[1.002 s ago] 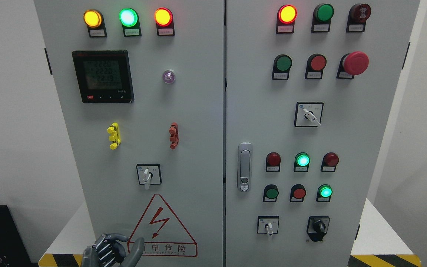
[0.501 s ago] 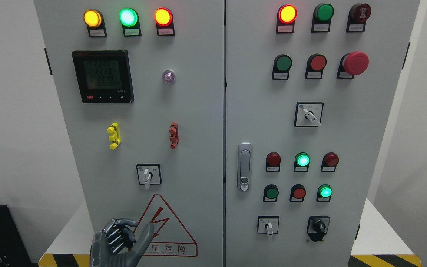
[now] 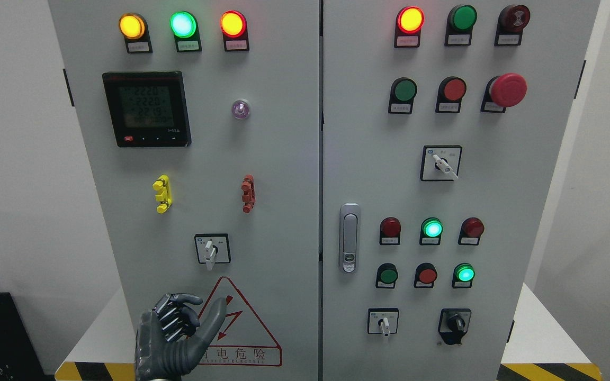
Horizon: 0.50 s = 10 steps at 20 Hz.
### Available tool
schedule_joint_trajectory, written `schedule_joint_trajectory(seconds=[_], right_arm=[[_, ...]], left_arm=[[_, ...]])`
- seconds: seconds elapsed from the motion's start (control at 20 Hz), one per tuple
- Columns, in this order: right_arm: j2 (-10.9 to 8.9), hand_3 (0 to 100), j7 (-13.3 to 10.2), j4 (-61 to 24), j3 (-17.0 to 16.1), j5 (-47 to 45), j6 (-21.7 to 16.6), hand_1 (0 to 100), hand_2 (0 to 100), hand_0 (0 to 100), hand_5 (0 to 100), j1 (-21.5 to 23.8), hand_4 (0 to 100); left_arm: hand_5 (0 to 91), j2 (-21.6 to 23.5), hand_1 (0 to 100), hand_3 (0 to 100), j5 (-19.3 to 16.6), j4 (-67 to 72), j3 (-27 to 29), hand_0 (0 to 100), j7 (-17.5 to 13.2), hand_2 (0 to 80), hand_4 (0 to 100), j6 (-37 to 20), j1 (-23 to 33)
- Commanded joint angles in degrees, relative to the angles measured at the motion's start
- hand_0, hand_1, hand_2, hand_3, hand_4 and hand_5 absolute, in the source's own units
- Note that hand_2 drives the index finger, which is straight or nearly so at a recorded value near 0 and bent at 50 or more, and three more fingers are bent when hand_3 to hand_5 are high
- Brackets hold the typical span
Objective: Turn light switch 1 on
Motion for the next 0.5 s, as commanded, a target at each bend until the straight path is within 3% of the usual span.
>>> schedule_joint_trajectory(seconds=[0.0,0.45], right_arm=[[0.00,0,0.0,0.0,0.0,-1.4,0.0,0,0,0,0,0.0,0],[0.00,0,0.0,0.0,0.0,-1.4,0.0,0,0,0,0,0.0,0]], left_arm=[[82.2,-0.8,78,90,-0.9,0.4,0.1,0,0.3,56.1,90,0.3,-1.6],[82.4,-1.1,78,89,-1.0,0.8,0.4,0,0.3,55.9,90,1.9,-3.7]])
